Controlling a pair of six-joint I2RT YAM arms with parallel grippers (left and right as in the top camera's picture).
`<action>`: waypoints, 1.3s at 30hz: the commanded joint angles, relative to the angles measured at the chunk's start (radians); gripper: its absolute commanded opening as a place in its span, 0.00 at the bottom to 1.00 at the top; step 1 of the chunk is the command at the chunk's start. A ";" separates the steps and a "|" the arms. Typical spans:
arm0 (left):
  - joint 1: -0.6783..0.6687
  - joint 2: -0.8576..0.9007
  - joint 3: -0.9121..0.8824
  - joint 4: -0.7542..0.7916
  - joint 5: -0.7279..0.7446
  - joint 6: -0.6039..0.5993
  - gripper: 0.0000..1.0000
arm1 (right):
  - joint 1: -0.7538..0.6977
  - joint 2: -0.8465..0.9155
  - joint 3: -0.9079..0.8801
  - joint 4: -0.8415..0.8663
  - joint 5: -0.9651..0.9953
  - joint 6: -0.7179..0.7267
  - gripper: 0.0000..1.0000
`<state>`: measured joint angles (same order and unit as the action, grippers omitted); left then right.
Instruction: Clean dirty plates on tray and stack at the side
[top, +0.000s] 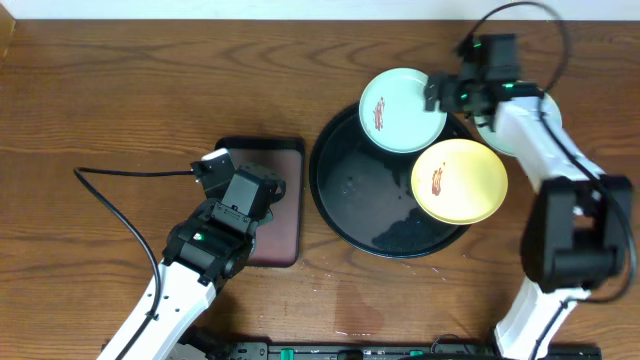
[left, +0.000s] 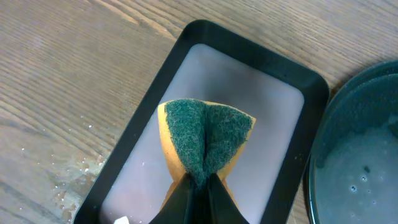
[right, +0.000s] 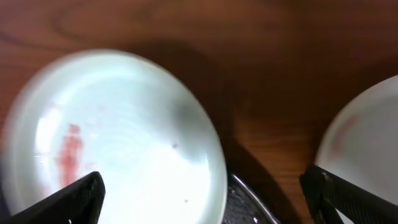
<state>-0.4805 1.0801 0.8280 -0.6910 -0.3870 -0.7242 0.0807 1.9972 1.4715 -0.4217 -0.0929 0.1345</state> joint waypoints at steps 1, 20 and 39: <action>0.004 -0.003 -0.006 0.004 -0.005 0.006 0.08 | 0.025 0.065 0.000 0.028 0.086 0.022 0.99; 0.004 -0.003 -0.006 0.004 -0.005 0.006 0.08 | 0.043 0.149 0.000 0.037 -0.005 0.022 0.15; 0.004 -0.003 -0.006 0.020 -0.005 0.006 0.08 | 0.132 0.127 0.002 -0.238 -0.215 0.013 0.01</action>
<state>-0.4805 1.0801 0.8276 -0.6727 -0.3870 -0.7242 0.2058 2.1326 1.4761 -0.6086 -0.2741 0.1589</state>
